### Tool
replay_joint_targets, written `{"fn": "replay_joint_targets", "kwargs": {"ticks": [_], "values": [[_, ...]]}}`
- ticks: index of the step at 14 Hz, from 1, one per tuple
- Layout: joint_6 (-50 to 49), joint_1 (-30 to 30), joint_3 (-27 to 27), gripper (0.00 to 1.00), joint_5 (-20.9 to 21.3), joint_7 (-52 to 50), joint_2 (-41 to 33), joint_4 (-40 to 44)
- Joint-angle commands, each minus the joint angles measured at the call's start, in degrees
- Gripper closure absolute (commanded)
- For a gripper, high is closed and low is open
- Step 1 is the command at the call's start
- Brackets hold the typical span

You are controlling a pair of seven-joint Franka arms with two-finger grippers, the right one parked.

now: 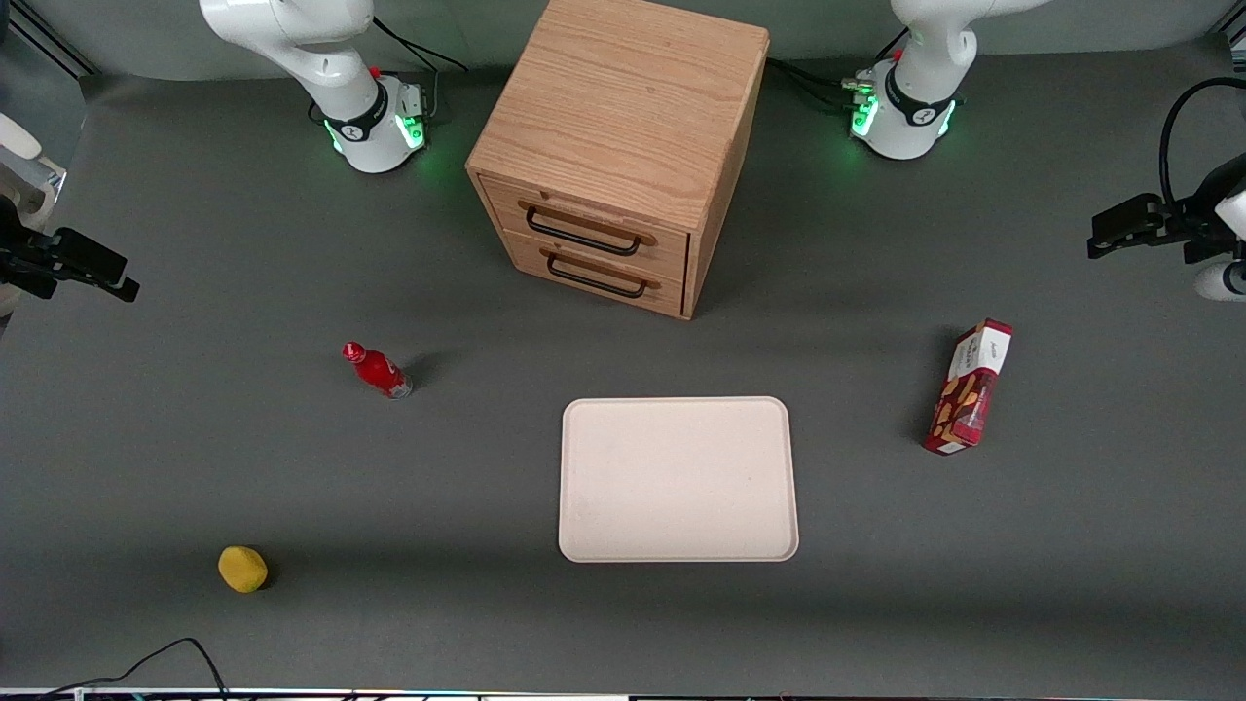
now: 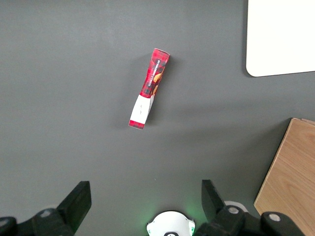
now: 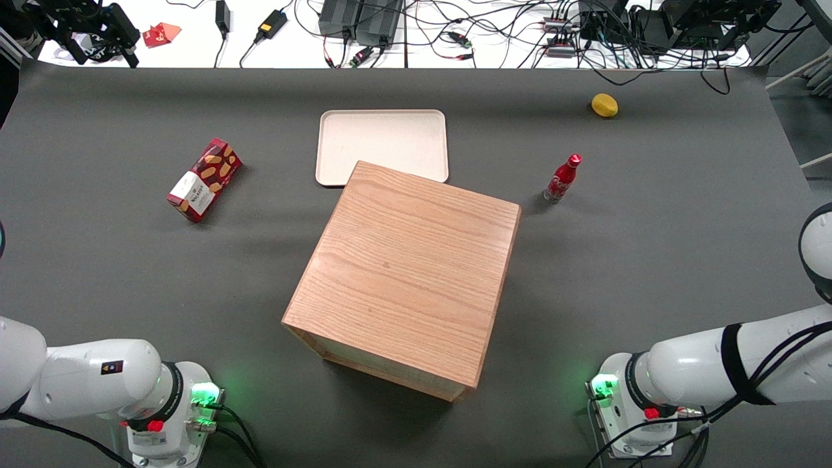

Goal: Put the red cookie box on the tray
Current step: 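Move the left gripper down over the upright red plaid cookie box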

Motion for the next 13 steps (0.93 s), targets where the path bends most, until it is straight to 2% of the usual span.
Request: {"fn": "replay_joint_targets", "kwargs": {"ticks": [1, 4, 6, 8, 11, 13], "values": [[-1.36, -0.98, 0.38, 0.0, 0.93, -0.67, 0.66, 1.62], [-1.27, -0.98, 1.0, 0.0, 0.32, -0.67, 1.71, 0.14], [2.31, -2.28, 2.49, 0.0, 0.14, 0.73, 2.59, -3.9], [11.24, -2.47, 2.76, 0.0, 0.14, 3.98, 2.95, -12.39], [29.6, -2.47, 2.85, 0.0, 0.49, 10.31, 3.38, -28.04], [39.99, -2.3, 3.2, 0.0, 0.49, 14.78, 5.74, -34.39]]}}
